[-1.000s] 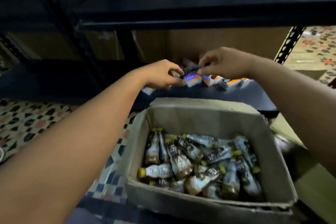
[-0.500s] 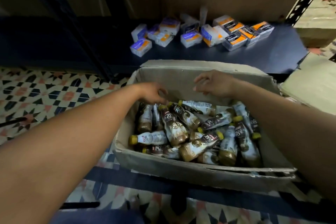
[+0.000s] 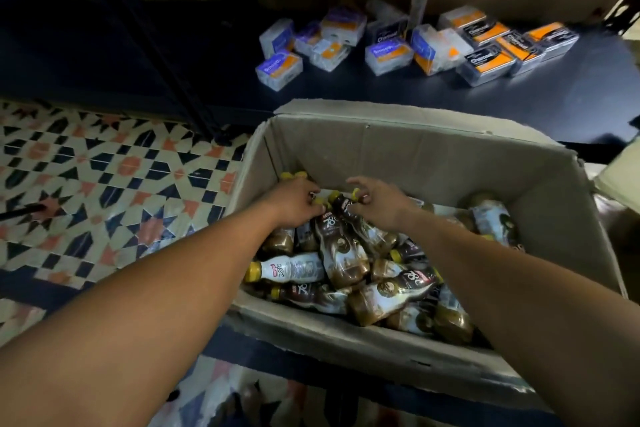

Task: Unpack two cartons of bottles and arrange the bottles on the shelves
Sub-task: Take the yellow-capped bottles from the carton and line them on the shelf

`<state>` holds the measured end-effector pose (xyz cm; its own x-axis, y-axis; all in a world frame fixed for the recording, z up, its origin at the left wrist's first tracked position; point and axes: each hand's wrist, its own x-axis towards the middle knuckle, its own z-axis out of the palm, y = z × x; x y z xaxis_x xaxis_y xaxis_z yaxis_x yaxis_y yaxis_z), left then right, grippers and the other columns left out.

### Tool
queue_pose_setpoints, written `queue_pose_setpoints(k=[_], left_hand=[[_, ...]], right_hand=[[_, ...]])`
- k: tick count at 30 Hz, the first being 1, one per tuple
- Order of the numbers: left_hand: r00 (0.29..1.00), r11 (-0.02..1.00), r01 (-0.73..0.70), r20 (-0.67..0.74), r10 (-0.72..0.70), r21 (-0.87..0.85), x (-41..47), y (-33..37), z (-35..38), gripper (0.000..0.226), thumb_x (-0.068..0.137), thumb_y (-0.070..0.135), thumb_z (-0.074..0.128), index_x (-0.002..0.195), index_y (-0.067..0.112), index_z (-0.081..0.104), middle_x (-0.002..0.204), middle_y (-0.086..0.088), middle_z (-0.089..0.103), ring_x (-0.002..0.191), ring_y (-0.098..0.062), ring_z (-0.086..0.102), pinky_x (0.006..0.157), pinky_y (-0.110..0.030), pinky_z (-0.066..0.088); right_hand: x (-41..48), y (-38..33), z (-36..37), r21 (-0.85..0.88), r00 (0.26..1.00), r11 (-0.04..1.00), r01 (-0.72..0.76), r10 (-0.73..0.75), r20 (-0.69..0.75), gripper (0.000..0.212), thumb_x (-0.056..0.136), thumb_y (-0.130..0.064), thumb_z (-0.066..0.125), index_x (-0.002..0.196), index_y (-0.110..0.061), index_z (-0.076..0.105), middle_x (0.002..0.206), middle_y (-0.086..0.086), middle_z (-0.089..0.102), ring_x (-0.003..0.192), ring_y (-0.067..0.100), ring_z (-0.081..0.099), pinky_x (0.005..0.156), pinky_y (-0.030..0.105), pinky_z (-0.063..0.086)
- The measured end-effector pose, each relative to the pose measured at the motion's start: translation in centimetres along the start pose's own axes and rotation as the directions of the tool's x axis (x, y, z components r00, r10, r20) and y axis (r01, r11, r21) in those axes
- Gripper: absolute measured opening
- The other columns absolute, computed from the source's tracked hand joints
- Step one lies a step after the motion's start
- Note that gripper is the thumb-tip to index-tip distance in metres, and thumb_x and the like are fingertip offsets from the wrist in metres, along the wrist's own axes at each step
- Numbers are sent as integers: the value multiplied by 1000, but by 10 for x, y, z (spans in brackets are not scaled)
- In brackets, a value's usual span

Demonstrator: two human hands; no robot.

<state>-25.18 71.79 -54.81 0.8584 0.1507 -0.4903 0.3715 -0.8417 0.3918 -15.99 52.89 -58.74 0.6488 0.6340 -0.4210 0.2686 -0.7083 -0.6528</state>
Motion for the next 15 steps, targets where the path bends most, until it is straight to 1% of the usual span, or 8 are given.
queue_pose_setpoints(k=[2, 4, 6, 7, 8, 11, 13, 15], left_hand=[[1000, 1000, -7, 2, 7, 20, 2, -1, 2, 37, 97, 39, 63, 123, 14, 67, 113, -6, 70, 106, -24, 65, 85, -29, 49], [1000, 999, -9, 10, 8, 31, 3, -3, 4, 31, 98, 40, 60, 103, 12, 70, 95, -6, 70, 92, -24, 67, 80, -35, 54], [1000, 1000, -2, 14, 2, 24, 4, -6, 5, 33, 97, 42, 59, 103, 12, 71, 94, -6, 70, 87, -21, 66, 82, -40, 55], [1000, 1000, -4, 11, 4, 17, 4, -7, 5, 34, 97, 43, 60, 105, 12, 71, 97, -6, 70, 88, -21, 65, 83, -41, 55], [1000, 1000, -8, 10, 8, 9, 3, -7, 5, 34, 98, 42, 60, 108, 12, 71, 102, -7, 70, 92, -21, 65, 85, -41, 54], [1000, 998, -15, 23, 16, -56, 1, -9, 3, 31, 98, 38, 61, 117, 15, 69, 112, -4, 69, 102, -20, 63, 91, -38, 52], [1000, 995, -14, 19, 16, -99, 1, -11, 3, 29, 97, 38, 63, 118, 18, 68, 113, 0, 68, 103, -18, 63, 88, -33, 51], [1000, 988, 0, 6, 1, -152, 0, -13, 6, 27, 94, 39, 68, 114, 21, 67, 110, 4, 67, 102, -16, 63, 85, -32, 51]], right_hand=[[12, 1, 5, -6, 1000, 1000, 14, -14, 14, 59, 99, -29, 66, 152, -32, 41, 141, 4, 60, 120, 23, 61, 104, 36, 48], [23, 3, 8, 5, 999, 1000, 26, -26, 28, 58, 100, -26, 63, 153, -32, 39, 144, 4, 58, 115, 21, 62, 96, 35, 52], [35, 7, 9, -13, 998, 999, 46, -45, 41, 55, 102, -23, 61, 152, -29, 39, 146, 3, 56, 105, 20, 63, 76, 26, 51], [40, 7, 9, -36, 997, 997, 61, -59, 55, 54, 102, -22, 60, 152, -27, 41, 146, 2, 55, 102, 19, 62, 71, 23, 49], [46, 8, 8, -60, 995, 995, 79, -74, 71, 52, 102, -21, 60, 151, -26, 43, 147, 2, 55, 105, 20, 62, 74, 23, 50], [58, 8, 7, -129, 982, 985, 118, -97, 160, 54, 98, -26, 65, 149, -26, 44, 146, 4, 57, 123, 25, 59, 101, 38, 50], [61, 8, 5, -116, 971, 987, 110, -82, 224, 64, 94, -32, 72, 150, -28, 42, 144, 2, 58, 123, 23, 58, 102, 38, 48], [63, 9, 6, -81, 964, 991, 104, -80, 252, 71, 89, -32, 78, 150, -32, 41, 138, -1, 61, 114, 18, 60, 93, 31, 47]])
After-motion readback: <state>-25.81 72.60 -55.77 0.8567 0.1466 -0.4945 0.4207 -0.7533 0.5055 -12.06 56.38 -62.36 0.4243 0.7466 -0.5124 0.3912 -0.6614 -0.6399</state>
